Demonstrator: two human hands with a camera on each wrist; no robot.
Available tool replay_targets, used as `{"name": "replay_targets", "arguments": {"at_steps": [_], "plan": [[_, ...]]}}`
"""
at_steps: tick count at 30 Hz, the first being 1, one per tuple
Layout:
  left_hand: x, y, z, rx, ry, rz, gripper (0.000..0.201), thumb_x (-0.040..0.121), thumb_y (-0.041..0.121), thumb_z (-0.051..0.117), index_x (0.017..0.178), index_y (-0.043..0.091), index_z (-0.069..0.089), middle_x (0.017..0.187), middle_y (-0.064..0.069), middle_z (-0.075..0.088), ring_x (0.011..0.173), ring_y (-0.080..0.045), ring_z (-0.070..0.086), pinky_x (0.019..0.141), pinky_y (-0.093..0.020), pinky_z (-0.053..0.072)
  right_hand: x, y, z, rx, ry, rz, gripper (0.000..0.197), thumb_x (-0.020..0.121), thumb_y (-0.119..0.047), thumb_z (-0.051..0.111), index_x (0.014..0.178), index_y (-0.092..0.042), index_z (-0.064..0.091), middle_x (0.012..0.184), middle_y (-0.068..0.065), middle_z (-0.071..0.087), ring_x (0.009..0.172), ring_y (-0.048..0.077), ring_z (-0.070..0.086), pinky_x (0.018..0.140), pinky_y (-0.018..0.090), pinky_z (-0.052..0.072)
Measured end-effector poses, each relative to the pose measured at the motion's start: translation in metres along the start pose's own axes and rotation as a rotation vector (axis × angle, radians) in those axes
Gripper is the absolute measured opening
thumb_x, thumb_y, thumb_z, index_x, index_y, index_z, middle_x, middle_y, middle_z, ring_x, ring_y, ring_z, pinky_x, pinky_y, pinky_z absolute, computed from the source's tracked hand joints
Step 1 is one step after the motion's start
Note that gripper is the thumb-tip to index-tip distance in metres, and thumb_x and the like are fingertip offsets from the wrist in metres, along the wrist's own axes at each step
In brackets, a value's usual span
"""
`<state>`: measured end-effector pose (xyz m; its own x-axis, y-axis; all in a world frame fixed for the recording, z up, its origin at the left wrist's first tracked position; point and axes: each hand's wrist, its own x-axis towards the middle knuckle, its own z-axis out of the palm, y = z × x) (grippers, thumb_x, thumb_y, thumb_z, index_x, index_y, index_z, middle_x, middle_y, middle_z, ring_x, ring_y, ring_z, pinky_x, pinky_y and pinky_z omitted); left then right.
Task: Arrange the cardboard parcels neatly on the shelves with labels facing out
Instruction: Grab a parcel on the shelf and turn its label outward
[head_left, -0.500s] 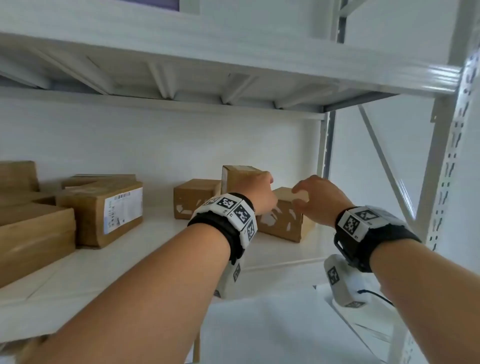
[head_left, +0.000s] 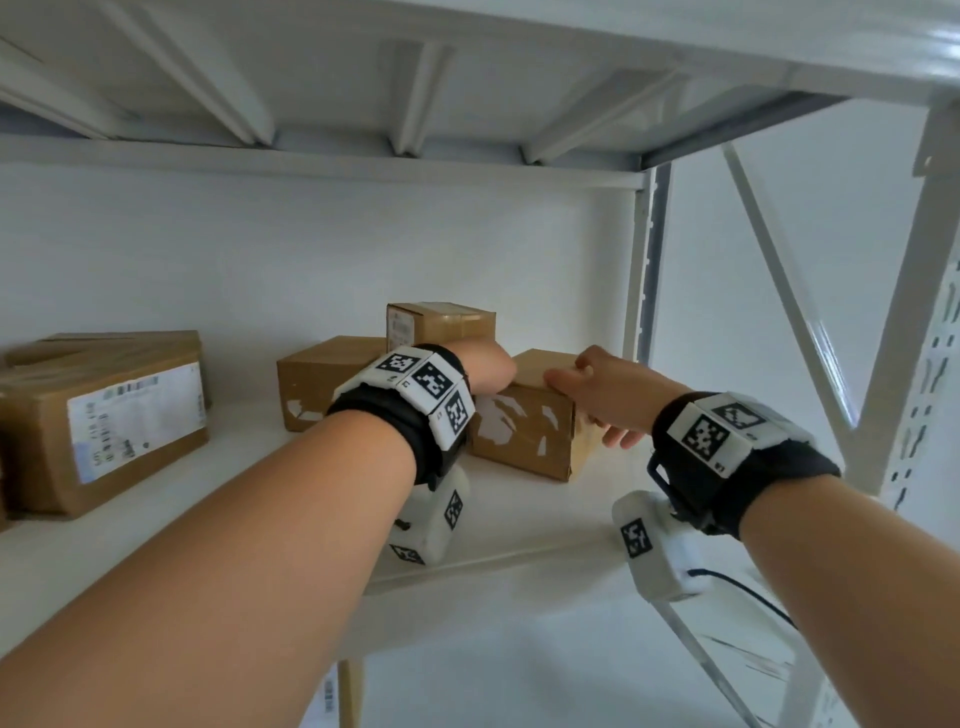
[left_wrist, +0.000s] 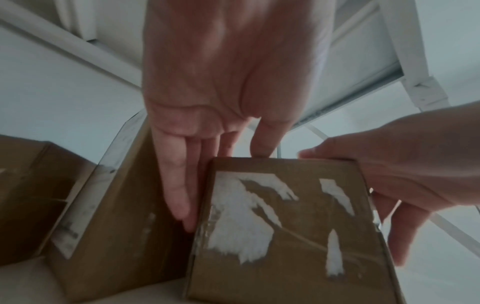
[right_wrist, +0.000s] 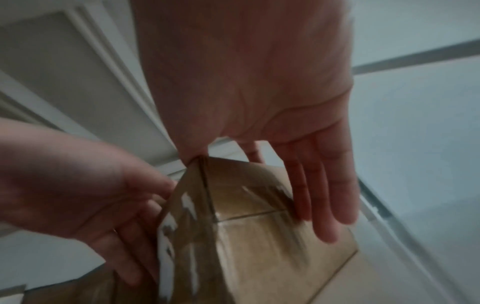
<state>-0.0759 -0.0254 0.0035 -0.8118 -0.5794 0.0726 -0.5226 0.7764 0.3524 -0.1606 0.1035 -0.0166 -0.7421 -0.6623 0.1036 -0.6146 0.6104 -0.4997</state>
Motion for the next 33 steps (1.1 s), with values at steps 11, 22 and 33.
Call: {"name": "replay_targets", "arguments": {"at_steps": [11, 22, 33], "plan": [[-0.009, 0.017, 0.003, -0.348, -0.156, -0.288, 0.062, 0.100, 0.046, 0.037, 0.148, 0.007, 0.029, 0.141, -0.020, 0.049, 0.111, -0.044, 0.062, 0.086, -0.041, 0.052, 0.015, 0.018, 0.001, 0.192, -0.188, -0.125, 0.081, 0.079, -0.067, 0.054, 0.141, -0.026, 0.023, 0.110, 0.004, 0.063, 0.085, 0.023, 0.069, 0.077, 0.039, 0.060], [-0.009, 0.018, -0.010, -0.445, 0.123, -0.223, 0.072, 0.090, 0.067, 0.035, 0.144, 0.020, 0.040, 0.131, -0.008, 0.060, 0.078, -0.022, 0.069, 0.088, -0.042, 0.056, 0.027, 0.024, -0.011, 0.199, 0.055, -0.310, 0.118, 0.067, -0.052, 0.078, 0.152, -0.024, 0.001, 0.129, 0.001, 0.052, 0.107, 0.021, 0.058, 0.091, 0.037, 0.052], [-0.005, 0.025, -0.022, -0.536, 0.286, -0.145, 0.050, 0.096, 0.051, 0.041, 0.126, 0.013, 0.052, 0.083, -0.006, 0.069, 0.063, -0.019, 0.067, 0.068, -0.032, 0.057, 0.035, 0.027, -0.027, 0.246, 0.149, -0.343, 0.107, 0.073, -0.040, 0.078, 0.152, -0.017, 0.010, 0.133, 0.001, 0.057, 0.118, 0.022, 0.057, 0.091, 0.032, 0.045]]}}
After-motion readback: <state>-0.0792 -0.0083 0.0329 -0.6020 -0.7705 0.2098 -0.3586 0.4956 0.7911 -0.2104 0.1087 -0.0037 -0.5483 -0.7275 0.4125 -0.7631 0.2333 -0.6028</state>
